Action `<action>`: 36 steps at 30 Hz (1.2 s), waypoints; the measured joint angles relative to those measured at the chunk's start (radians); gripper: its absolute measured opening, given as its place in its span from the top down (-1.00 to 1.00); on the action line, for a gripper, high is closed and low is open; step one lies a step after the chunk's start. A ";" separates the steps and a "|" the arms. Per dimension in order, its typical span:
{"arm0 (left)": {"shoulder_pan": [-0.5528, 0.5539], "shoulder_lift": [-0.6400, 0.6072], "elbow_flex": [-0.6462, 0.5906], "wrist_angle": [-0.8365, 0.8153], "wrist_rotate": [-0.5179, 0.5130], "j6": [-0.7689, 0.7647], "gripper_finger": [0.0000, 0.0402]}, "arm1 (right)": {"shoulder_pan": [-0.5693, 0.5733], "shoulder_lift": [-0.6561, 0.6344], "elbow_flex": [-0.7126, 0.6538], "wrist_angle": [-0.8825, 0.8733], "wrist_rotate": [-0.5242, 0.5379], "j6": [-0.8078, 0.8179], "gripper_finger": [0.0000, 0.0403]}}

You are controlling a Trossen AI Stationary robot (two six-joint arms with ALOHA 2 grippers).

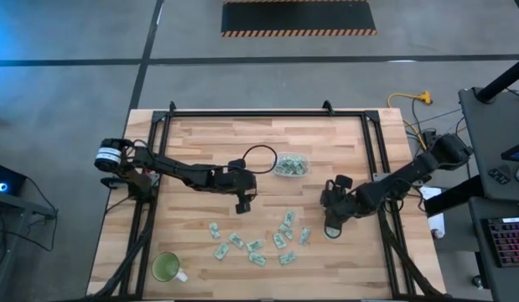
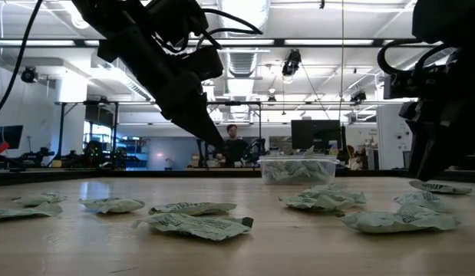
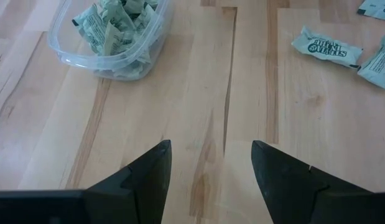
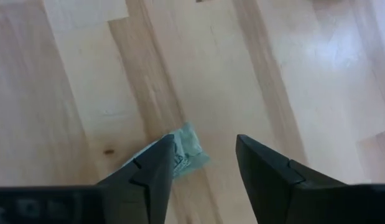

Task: Pick and place Stevia / Truvia into bins
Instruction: Put the stevia packet into the transparent bin

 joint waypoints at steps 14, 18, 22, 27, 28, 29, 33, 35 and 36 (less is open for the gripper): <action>0.000 0.000 0.000 -0.001 0.000 0.000 -0.02 | -0.031 0.003 -0.023 0.051 -0.070 0.008 0.39; 0.000 0.000 0.000 -0.001 0.000 0.000 -0.02 | -0.031 0.013 -0.027 0.051 -0.078 0.031 0.48; 0.000 0.000 0.000 -0.001 0.000 0.000 -0.02 | -0.031 0.021 -0.031 0.054 -0.089 0.065 0.55; 0.000 0.000 0.000 -0.001 0.000 -0.001 -0.02 | -0.030 0.020 -0.033 0.051 -0.091 0.079 0.54; 0.000 0.000 0.000 -0.001 0.000 -0.001 -0.02 | -0.030 0.020 -0.034 0.051 -0.091 0.079 0.53; 0.000 0.000 0.000 -0.001 0.000 -0.001 -0.02 | -0.030 0.020 -0.036 0.052 -0.091 0.079 0.52; 0.000 0.000 0.000 -0.001 0.000 -0.001 -0.02 | -0.030 0.019 -0.049 0.055 -0.093 0.102 0.56; 0.000 0.000 0.000 -0.001 0.000 -0.001 -0.02 | -0.030 0.018 -0.054 0.058 -0.103 0.112 0.62; 0.000 0.000 0.000 -0.001 0.000 -0.001 -0.02 | -0.030 0.018 -0.056 0.058 -0.109 0.113 0.67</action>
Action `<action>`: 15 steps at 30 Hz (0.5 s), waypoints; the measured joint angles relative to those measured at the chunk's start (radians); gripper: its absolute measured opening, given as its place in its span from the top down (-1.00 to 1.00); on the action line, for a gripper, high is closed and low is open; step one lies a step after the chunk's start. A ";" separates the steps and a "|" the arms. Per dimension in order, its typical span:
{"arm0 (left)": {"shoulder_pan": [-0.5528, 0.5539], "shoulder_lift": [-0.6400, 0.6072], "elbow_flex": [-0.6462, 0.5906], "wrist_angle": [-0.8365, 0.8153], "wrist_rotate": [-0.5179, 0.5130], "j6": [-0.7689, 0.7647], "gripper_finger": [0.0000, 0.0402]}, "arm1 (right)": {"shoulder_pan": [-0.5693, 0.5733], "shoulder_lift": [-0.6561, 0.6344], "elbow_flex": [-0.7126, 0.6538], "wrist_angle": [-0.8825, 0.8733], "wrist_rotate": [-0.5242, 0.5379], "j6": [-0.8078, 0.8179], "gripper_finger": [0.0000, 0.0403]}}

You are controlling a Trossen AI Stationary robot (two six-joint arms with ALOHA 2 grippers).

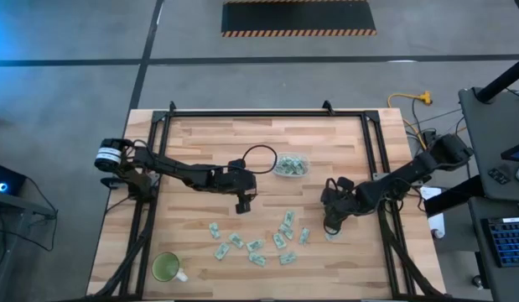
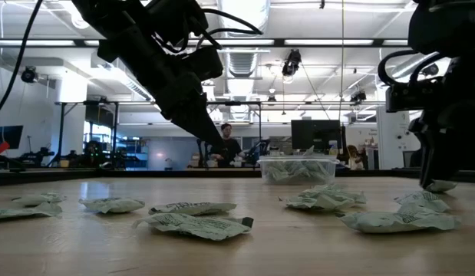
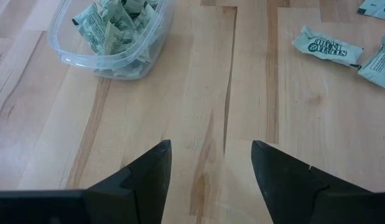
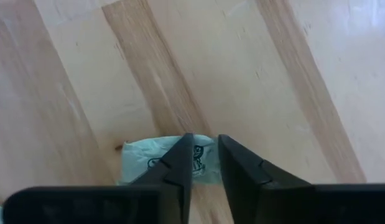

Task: Pick and place Stevia / Truvia into bins
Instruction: Put the stevia packet into the transparent bin

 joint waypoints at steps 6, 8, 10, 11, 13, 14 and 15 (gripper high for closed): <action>0.000 0.000 0.000 0.000 0.000 0.000 -0.02 | 0.000 0.001 0.007 -0.009 -0.007 -0.033 0.93; 0.000 0.000 0.000 0.001 0.000 0.000 -0.02 | 0.000 0.002 0.021 -0.016 -0.007 -0.065 0.95; 0.000 0.000 0.000 0.001 0.000 0.000 -0.02 | 0.000 0.003 0.036 -0.026 0.004 -0.101 0.95; 0.000 0.000 0.000 0.001 0.000 -0.001 -0.02 | 0.000 0.004 0.044 -0.031 0.019 -0.118 0.95; 0.000 0.000 0.000 0.001 0.000 -0.001 -0.02 | -0.001 0.004 0.069 -0.029 0.044 -0.155 0.96; 0.000 0.000 0.000 0.001 0.000 -0.001 -0.02 | -0.001 0.004 0.082 -0.022 0.059 -0.173 0.96; 0.000 0.000 0.000 0.001 0.000 -0.001 -0.02 | -0.001 0.004 0.092 -0.020 0.073 -0.191 0.96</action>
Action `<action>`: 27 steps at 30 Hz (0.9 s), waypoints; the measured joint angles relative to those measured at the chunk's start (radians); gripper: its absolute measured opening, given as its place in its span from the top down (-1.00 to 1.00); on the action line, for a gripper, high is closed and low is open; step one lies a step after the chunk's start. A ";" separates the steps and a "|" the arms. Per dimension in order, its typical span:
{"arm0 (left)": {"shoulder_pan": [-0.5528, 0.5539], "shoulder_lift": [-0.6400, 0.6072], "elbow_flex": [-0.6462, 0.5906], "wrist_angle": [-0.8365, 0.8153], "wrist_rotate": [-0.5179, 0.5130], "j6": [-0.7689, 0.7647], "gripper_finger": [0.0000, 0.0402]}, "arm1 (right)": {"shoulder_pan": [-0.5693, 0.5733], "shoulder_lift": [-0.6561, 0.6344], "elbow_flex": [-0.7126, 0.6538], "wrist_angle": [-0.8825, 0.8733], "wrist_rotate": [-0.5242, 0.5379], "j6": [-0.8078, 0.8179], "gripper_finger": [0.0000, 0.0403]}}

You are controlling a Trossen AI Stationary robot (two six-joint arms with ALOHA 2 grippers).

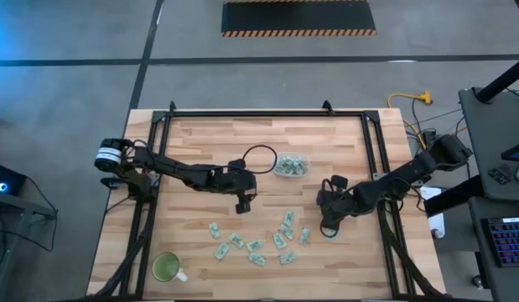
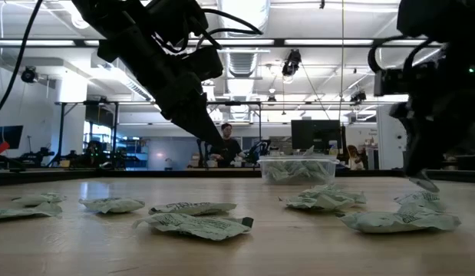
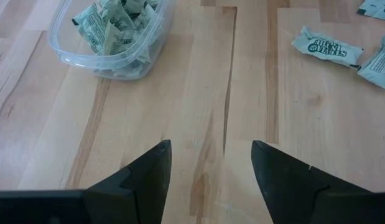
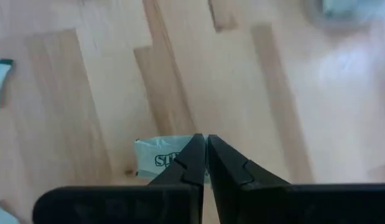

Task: Pick and place Stevia / Truvia into bins
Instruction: Put the stevia packet into the transparent bin

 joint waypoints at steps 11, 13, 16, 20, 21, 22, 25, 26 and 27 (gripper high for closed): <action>0.000 0.000 0.000 0.000 0.000 0.000 -0.02 | -0.037 -0.002 0.134 0.007 0.345 -0.234 0.96; 0.000 0.000 0.000 0.002 0.000 0.000 -0.02 | -0.070 -0.002 0.155 0.025 0.398 -0.290 0.96; 0.000 0.000 0.000 0.004 0.000 0.000 -0.02 | -0.149 -0.002 0.162 0.122 0.415 -0.400 0.96; 0.000 0.000 0.001 0.005 0.001 0.000 -0.02 | -0.284 0.002 0.162 0.244 0.350 -0.518 0.96; 0.000 0.000 0.001 0.004 0.002 0.000 -0.02 | -0.321 0.003 0.162 0.263 0.321 -0.536 0.96; 0.000 0.000 0.001 0.004 0.002 0.000 -0.02 | -0.358 0.004 0.162 0.275 0.293 -0.550 0.96; 0.000 0.000 0.001 0.004 0.005 0.000 -0.02 | -0.463 0.012 0.162 0.320 0.186 -0.569 0.96; 0.000 0.000 0.001 0.004 0.005 0.001 -0.02 | -0.496 0.019 0.161 0.327 0.144 -0.570 0.96; 0.000 0.000 0.001 0.005 0.005 0.001 -0.02 | -0.523 0.027 0.161 0.340 0.103 -0.571 0.96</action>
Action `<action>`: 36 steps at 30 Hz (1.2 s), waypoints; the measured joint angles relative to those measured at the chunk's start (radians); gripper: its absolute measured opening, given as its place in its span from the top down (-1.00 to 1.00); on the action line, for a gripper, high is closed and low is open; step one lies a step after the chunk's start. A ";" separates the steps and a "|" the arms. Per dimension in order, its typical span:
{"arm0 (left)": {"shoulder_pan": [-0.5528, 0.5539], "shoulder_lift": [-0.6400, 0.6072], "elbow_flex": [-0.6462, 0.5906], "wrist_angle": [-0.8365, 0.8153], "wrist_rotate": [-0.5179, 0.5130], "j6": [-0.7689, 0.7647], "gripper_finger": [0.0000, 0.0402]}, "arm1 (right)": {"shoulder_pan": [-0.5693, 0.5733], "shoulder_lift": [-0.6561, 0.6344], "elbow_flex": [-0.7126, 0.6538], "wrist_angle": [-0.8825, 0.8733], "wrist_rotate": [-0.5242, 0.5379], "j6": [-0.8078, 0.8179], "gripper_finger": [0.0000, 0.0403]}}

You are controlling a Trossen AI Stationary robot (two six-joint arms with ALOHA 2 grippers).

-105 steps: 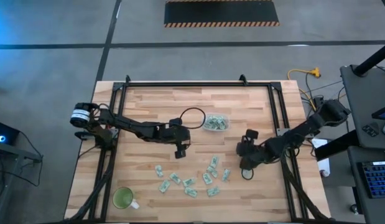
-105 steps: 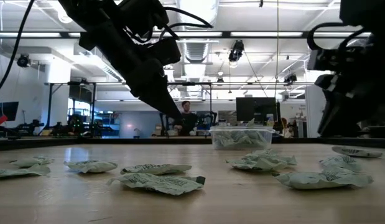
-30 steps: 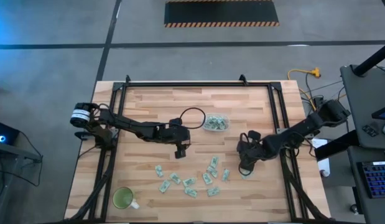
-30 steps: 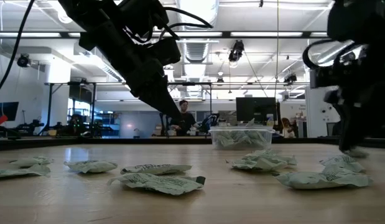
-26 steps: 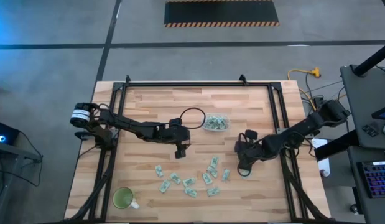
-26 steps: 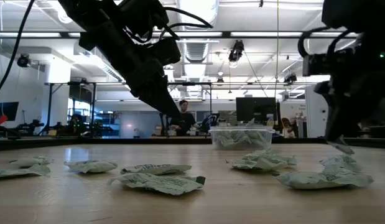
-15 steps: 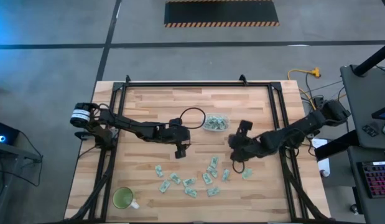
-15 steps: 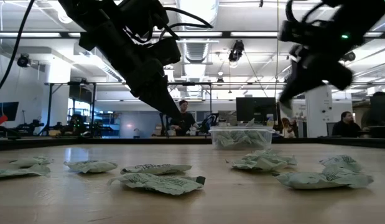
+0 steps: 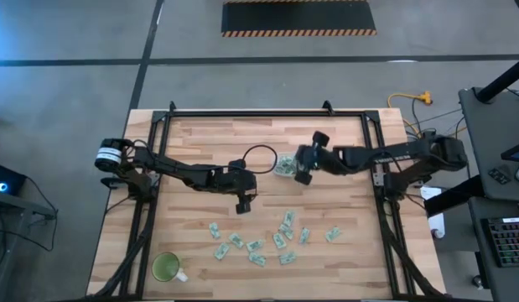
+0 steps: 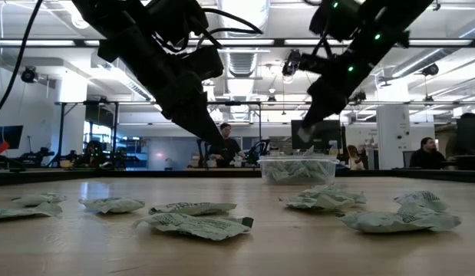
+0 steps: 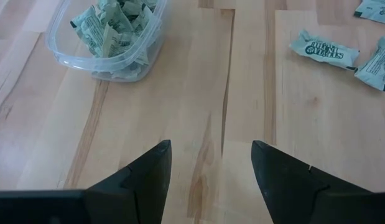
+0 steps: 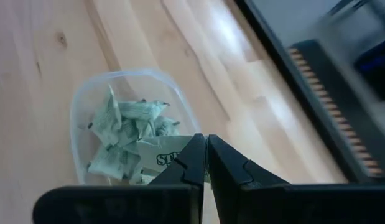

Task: Pick and place Stevia / Truvia into bins
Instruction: Put the stevia packet into the transparent bin

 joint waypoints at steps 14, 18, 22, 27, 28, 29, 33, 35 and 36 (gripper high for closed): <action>0.000 0.000 -0.015 -0.002 0.000 0.001 -0.02 | -0.074 0.186 -0.001 0.022 -0.160 -0.021 0.96; 0.000 0.000 -0.016 0.000 0.000 0.001 -0.02 | -0.074 0.194 -0.001 0.016 -0.160 -0.018 0.96; 0.000 0.000 -0.016 0.001 0.000 0.001 -0.02 | -0.074 0.169 -0.001 0.008 -0.161 -0.020 0.91; 0.000 0.000 -0.016 0.002 0.000 0.001 -0.02 | -0.074 0.137 -0.001 -0.024 -0.191 -0.027 0.69; 0.000 0.000 -0.016 0.003 0.000 0.001 -0.02 | -0.074 0.127 -0.001 -0.030 -0.195 -0.027 0.63; 0.000 0.000 -0.016 0.003 0.000 0.001 -0.02 | -0.074 0.122 -0.001 -0.033 -0.195 -0.027 0.57; 0.000 0.000 -0.016 0.005 0.000 0.001 -0.02 | -0.074 0.080 -0.001 -0.036 -0.204 -0.013 0.36; 0.000 0.000 -0.016 0.006 0.001 0.001 -0.02 | -0.074 0.047 -0.001 -0.041 -0.205 -0.008 0.28; 0.000 0.000 -0.016 0.006 0.003 0.000 -0.02 | -0.074 0.028 -0.001 -0.045 -0.209 -0.006 0.24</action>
